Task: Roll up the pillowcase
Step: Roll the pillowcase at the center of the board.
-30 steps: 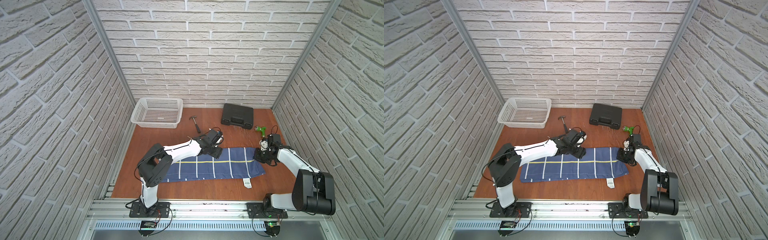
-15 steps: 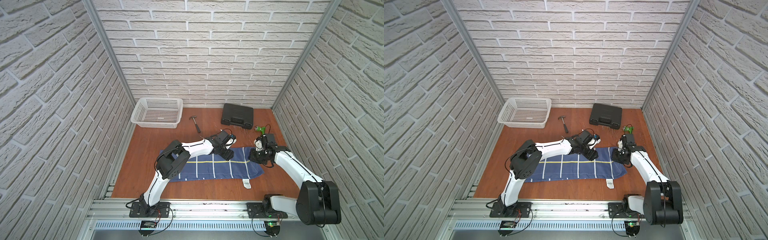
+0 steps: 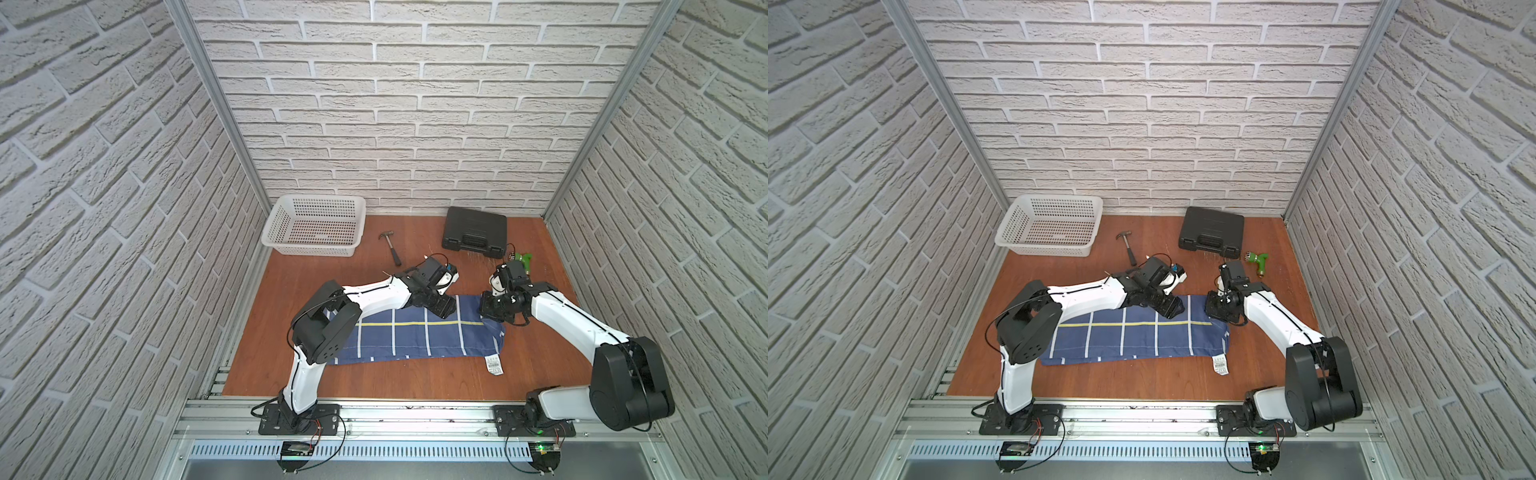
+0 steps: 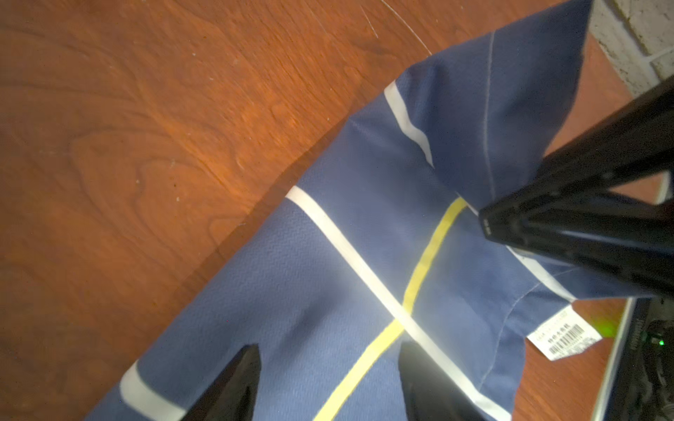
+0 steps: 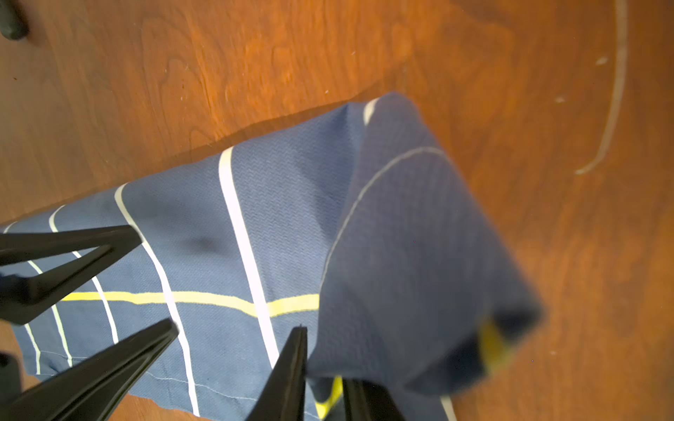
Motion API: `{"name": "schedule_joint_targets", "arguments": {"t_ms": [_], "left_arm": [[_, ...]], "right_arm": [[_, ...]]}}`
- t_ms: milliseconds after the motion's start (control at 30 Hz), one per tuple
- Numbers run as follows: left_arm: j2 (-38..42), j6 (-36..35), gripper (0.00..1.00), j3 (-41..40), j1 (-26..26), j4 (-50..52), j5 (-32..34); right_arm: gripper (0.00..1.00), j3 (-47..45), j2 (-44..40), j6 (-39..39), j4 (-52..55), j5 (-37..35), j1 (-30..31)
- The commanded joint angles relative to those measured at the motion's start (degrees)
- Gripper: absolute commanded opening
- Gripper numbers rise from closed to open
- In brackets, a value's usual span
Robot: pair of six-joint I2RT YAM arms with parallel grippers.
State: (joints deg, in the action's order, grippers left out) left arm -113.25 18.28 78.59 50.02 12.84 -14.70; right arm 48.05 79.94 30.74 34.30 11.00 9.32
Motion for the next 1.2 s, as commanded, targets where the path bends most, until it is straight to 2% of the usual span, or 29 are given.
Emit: {"name": "schedule_joint_targets", "arguments": {"t_ms": [0,300,433,633,933,1067,1167], "left_arm": [[3.5,1.0,0.65,-2.4,-0.8,-2.7,-0.7],[5.3,2.4,0.65,-5.1,-1.8,-4.1,-1.6],[5.3,3.1,0.65,-4.3,-2.6,-4.5,-1.9],[3.9,4.1,0.64,-2.7,-3.8,-4.6,-3.6],[0.2,6.2,0.62,2.5,-4.3,-5.1,-5.8],[-2.6,6.1,0.60,6.0,-3.6,-2.4,-7.2],[-4.8,6.9,0.59,8.1,-3.3,-0.1,-9.0]], "right_arm": [[0.22,1.7,1.5,3.0,-1.9,-0.9,2.4],[0.26,2.0,5.6,4.4,-5.6,0.0,6.1],[0.40,1.8,6.8,4.6,-8.0,1.7,6.9],[0.48,2.8,4.0,4.1,-7.8,3.5,6.5],[0.50,3.4,-3.7,2.3,-1.4,4.5,1.5],[0.50,2.5,-6.9,-3.2,5.8,1.7,-0.6],[0.50,0.1,-9.2,-5.3,7.7,3.0,-0.5]]}}
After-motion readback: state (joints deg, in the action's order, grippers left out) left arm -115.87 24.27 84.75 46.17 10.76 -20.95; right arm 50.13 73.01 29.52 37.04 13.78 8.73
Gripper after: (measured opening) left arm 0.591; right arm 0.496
